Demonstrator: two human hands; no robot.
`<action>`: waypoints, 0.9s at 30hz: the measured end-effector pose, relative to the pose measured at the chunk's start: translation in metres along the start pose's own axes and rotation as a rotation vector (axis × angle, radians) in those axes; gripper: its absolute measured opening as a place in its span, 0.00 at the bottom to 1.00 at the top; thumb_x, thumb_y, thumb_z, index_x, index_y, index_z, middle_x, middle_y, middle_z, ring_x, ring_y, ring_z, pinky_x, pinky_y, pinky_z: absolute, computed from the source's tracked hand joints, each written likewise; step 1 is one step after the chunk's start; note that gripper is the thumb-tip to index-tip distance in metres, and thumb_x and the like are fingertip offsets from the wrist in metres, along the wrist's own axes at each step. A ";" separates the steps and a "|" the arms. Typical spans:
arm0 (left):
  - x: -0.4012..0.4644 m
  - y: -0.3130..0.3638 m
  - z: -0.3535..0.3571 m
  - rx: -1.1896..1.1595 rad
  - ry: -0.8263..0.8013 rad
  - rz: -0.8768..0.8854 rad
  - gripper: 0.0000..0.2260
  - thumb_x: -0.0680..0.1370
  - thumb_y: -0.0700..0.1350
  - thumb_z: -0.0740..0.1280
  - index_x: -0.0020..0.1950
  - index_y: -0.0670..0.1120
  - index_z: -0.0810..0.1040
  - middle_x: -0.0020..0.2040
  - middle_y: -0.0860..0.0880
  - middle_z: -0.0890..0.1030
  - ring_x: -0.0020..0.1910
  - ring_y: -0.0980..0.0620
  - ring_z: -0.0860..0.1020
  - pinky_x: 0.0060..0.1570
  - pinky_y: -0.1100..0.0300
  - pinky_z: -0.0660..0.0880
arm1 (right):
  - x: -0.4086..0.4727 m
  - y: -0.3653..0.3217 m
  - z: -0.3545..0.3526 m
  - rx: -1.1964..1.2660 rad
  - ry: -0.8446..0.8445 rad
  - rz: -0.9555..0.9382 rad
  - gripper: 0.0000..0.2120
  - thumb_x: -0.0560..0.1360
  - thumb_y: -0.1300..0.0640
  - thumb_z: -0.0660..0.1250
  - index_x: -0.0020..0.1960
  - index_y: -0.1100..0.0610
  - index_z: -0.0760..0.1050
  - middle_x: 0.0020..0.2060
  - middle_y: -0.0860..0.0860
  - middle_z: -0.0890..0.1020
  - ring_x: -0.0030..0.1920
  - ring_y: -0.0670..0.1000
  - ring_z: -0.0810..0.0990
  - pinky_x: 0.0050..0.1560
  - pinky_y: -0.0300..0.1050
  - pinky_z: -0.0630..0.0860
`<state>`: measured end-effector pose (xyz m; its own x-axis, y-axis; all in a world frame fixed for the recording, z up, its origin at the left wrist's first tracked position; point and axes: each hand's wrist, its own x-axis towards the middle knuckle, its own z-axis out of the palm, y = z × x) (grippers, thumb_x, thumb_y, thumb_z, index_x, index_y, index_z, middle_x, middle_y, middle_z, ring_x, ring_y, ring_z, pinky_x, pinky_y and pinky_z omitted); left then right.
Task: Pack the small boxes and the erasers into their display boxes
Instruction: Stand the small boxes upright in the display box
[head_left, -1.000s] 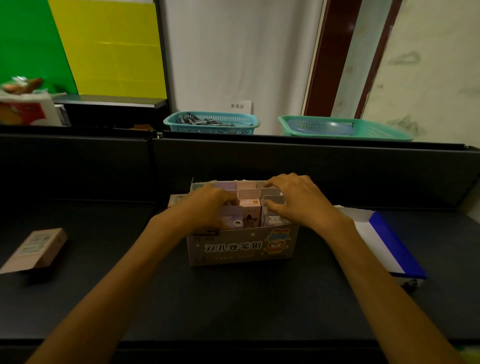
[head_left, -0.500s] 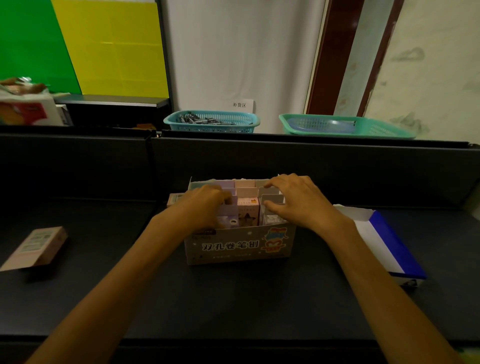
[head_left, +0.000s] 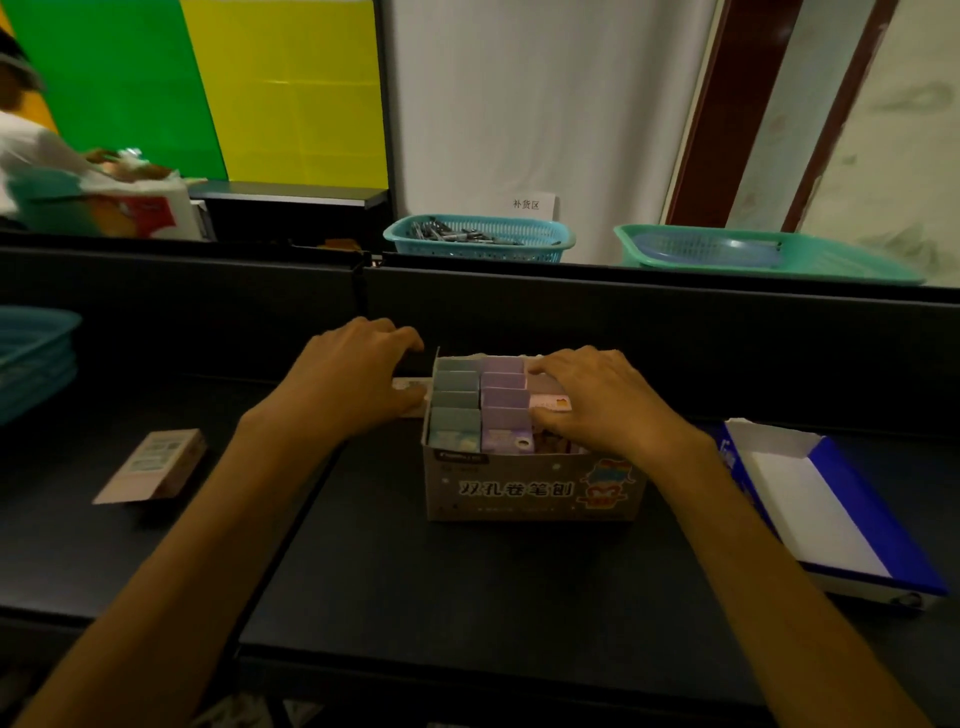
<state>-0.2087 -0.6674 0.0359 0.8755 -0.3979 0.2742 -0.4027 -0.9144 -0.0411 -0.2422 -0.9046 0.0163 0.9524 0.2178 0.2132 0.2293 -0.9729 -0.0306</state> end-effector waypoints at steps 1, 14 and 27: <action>-0.003 -0.009 0.000 0.023 -0.003 -0.023 0.26 0.75 0.58 0.66 0.70 0.53 0.64 0.65 0.49 0.71 0.63 0.49 0.69 0.58 0.51 0.70 | 0.004 -0.005 0.001 -0.005 0.001 -0.007 0.25 0.76 0.43 0.62 0.71 0.48 0.64 0.66 0.49 0.72 0.65 0.51 0.68 0.66 0.49 0.61; -0.037 -0.151 0.023 0.126 -0.152 -0.145 0.28 0.75 0.59 0.64 0.72 0.54 0.61 0.68 0.49 0.68 0.66 0.47 0.68 0.59 0.52 0.69 | 0.064 -0.131 0.008 -0.030 0.142 -0.094 0.26 0.77 0.44 0.63 0.72 0.49 0.62 0.69 0.48 0.69 0.69 0.50 0.65 0.70 0.49 0.59; -0.051 -0.249 0.084 -0.023 -0.371 -0.105 0.30 0.72 0.61 0.67 0.71 0.53 0.63 0.66 0.48 0.70 0.60 0.48 0.73 0.56 0.55 0.72 | 0.110 -0.193 0.100 0.039 -0.041 0.262 0.32 0.77 0.47 0.64 0.76 0.52 0.56 0.74 0.52 0.61 0.73 0.52 0.61 0.71 0.51 0.60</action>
<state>-0.1305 -0.4262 -0.0487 0.9477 -0.3060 -0.0909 -0.3080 -0.9514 -0.0081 -0.1619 -0.6853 -0.0517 0.9874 -0.0377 0.1536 -0.0197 -0.9929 -0.1170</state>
